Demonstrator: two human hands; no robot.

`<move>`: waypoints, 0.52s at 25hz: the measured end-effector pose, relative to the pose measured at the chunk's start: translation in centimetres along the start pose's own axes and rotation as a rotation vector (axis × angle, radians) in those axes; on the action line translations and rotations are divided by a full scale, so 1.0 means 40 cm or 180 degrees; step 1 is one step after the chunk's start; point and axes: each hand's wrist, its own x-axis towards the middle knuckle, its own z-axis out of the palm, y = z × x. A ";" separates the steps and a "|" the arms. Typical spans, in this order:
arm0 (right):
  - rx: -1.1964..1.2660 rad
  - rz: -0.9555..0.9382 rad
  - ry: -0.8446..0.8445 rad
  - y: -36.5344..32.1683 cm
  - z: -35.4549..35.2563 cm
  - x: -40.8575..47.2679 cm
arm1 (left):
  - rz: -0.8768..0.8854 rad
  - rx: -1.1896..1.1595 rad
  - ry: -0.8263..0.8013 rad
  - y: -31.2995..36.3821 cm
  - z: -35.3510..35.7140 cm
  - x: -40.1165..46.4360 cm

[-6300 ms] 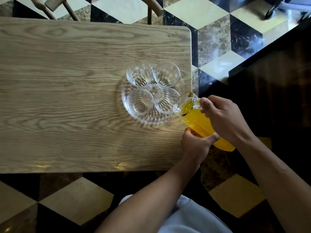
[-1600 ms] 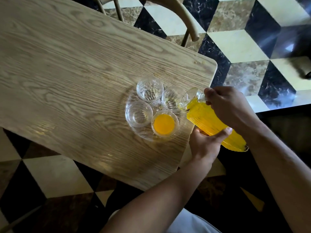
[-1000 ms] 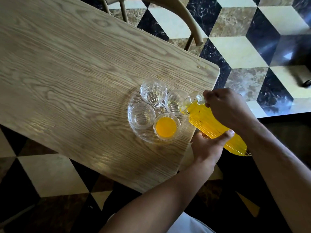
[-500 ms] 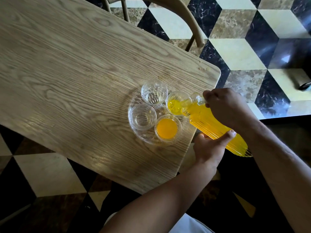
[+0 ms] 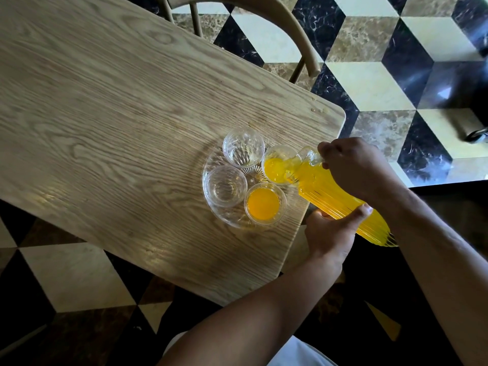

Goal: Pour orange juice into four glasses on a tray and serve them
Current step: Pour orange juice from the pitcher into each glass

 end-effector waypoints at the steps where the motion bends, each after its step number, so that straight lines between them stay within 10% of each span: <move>1: -0.0008 -0.0009 0.0006 -0.001 0.000 -0.001 | 0.0001 0.0009 -0.0006 0.000 0.000 0.000; 13: -0.0283 -0.0144 0.0011 -0.002 -0.012 -0.011 | 0.0023 0.0095 -0.0034 0.002 0.005 -0.011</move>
